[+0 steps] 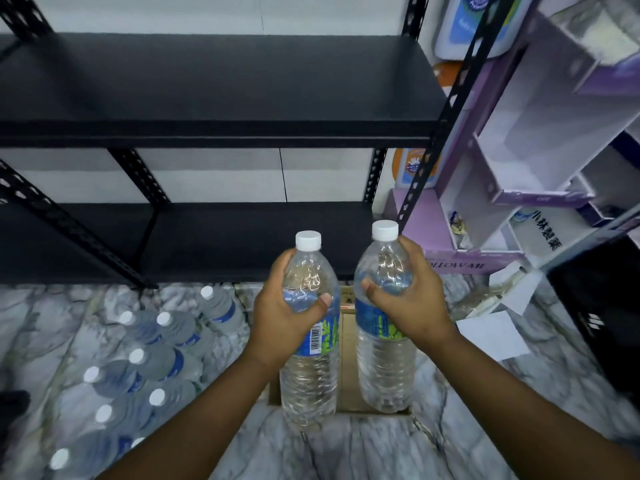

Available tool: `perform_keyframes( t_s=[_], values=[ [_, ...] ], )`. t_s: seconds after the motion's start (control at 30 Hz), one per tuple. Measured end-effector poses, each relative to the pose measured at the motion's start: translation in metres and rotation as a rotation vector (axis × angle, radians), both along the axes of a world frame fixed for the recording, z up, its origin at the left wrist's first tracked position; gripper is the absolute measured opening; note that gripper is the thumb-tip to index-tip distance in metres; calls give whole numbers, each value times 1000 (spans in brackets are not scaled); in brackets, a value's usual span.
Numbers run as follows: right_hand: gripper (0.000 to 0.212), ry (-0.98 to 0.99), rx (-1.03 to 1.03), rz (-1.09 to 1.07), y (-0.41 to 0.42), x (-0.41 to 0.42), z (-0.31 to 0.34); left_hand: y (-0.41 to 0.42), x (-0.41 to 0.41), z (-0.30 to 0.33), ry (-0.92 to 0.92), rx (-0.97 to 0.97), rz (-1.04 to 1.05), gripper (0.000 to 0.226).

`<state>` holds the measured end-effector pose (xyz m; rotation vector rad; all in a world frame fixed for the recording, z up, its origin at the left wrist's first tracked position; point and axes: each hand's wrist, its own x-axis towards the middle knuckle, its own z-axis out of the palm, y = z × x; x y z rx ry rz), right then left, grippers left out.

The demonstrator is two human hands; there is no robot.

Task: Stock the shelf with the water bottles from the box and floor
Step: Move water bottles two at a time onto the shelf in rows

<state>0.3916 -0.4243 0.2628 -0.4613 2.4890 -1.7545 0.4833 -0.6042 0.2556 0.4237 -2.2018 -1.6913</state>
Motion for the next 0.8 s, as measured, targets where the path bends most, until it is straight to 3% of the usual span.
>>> perform_keyframes(
  t_s=[0.37,0.8],
  values=[
    [72,1,8,6,1,27,160,2,33,166,-12,14,70,65],
    [73,-18,36,-10,15,87,275,8,84,284,-17,-1,118,68]
  ],
)
